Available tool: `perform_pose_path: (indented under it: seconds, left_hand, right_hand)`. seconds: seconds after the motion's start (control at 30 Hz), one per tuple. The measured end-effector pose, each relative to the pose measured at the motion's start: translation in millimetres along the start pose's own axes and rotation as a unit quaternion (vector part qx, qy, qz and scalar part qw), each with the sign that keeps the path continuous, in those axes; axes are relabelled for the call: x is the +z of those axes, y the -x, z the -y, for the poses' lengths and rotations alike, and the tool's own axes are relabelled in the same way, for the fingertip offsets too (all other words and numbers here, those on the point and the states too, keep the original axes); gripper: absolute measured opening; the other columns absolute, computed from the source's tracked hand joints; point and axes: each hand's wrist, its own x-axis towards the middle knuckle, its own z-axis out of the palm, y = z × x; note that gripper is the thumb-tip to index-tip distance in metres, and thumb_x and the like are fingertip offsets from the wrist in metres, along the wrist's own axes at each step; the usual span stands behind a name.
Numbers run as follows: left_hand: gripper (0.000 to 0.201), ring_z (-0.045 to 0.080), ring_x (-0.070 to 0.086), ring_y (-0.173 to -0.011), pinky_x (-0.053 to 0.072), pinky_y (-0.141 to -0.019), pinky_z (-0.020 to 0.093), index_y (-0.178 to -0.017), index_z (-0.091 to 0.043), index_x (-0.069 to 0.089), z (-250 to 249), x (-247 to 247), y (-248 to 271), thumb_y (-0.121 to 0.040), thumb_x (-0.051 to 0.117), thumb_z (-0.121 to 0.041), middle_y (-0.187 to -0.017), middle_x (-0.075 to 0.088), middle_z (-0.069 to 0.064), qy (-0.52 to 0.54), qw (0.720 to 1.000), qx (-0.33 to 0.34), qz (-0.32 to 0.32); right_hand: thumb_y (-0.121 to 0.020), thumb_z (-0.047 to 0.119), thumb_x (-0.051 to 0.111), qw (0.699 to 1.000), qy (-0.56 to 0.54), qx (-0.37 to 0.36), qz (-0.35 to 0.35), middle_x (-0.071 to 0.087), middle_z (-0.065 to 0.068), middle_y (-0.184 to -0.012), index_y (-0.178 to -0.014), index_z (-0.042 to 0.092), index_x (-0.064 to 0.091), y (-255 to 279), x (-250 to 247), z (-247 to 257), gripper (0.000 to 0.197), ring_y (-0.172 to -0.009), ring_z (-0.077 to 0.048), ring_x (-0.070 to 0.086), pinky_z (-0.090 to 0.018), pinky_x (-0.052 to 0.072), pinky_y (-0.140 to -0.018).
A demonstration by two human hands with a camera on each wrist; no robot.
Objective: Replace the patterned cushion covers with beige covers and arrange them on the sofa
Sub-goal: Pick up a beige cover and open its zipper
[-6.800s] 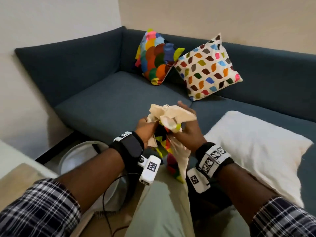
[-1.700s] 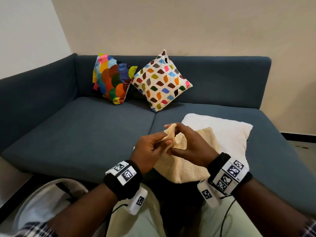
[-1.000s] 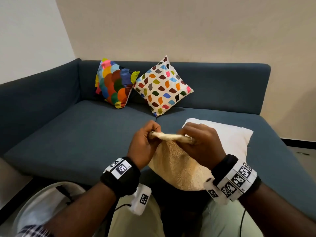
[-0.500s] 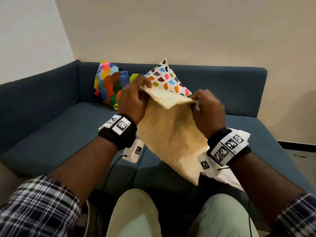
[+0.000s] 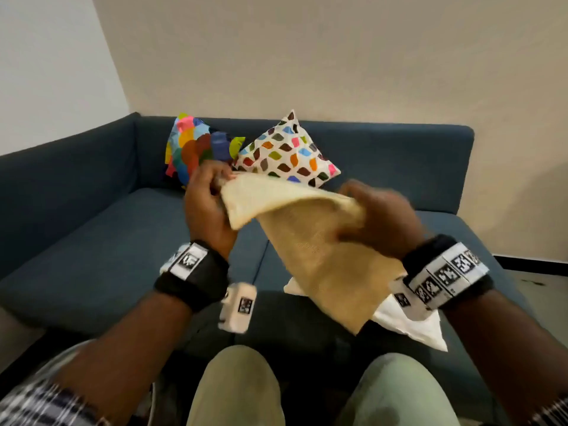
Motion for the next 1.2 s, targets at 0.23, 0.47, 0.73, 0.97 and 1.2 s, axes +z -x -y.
perform_pose_path:
  seconds: [0.23, 0.47, 0.73, 0.97, 1.2]
  left_hand:
    - [0.042, 0.027, 0.063, -0.075, 0.057, -0.066, 0.041, -0.076, -0.03, 0.063, 118.0, -32.4, 70.2, -0.061, 0.075, 0.006, -0.076, 0.066, 0.01, -0.066, 0.949, -0.267, 0.152]
    - [0.024, 0.029, 0.067, -0.092, 0.056, -0.08, 0.039, -0.069, -0.029, 0.061, 95.4, 17.5, -39.5, -0.076, 0.071, -0.009, -0.084, 0.066, 0.009, 0.014, 0.952, -0.28, 0.123]
    - [0.001, 0.029, 0.059, -0.086, 0.049, -0.068, 0.035, -0.071, -0.027, 0.067, 14.9, -4.7, -29.0, -0.071, 0.066, -0.028, -0.088, 0.06, 0.011, 0.274, 0.942, -0.196, -0.016]
    - [0.034, -0.002, 0.062, -0.068, 0.05, -0.063, 0.015, -0.076, -0.011, 0.062, 85.2, -34.7, 97.3, -0.077, 0.067, 0.022, -0.078, 0.065, 0.005, 0.023, 0.951, -0.267, 0.157]
    - [0.015, 0.012, 0.066, -0.072, 0.05, -0.065, 0.024, -0.066, -0.018, 0.069, 99.1, -35.6, 134.5, -0.066, 0.07, -0.002, -0.071, 0.072, -0.006, -0.082, 0.909, -0.292, 0.286]
  right_hand:
    - [-0.086, 0.02, 0.068, 0.951, -0.039, 0.165, 0.259, 0.065, 0.01, -0.092, -0.084, 0.031, 0.061, 54.1, 72.7, -57.1, 0.014, -0.092, -0.019, 0.062, -0.036, 0.052, -0.081]
    - [-0.093, 0.021, 0.054, 0.944, -0.021, 0.301, -0.131, 0.069, -0.001, -0.092, -0.102, 0.029, 0.063, -21.7, 28.2, -60.3, 0.014, -0.083, -0.029, 0.066, -0.038, 0.054, -0.072]
    - [-0.102, 0.012, 0.056, 0.918, -0.065, -0.02, -0.392, 0.075, -0.002, -0.105, -0.102, 0.011, 0.063, -18.4, -17.0, -53.8, 0.007, -0.091, -0.026, 0.071, -0.059, 0.051, -0.08]
    - [-0.082, 0.014, 0.07, 0.995, -0.011, -0.009, -0.103, 0.072, 0.0, -0.091, -0.091, 0.014, 0.072, 110.4, 49.0, -68.6, 0.009, -0.082, -0.025, 0.067, -0.046, 0.052, -0.076]
    - [-0.068, 0.044, 0.056, 0.93, -0.016, 0.084, 0.358, 0.068, 0.015, -0.081, -0.081, 0.026, 0.07, 133.1, 66.6, -56.7, 0.025, -0.075, -0.007, 0.062, -0.038, 0.055, -0.075]
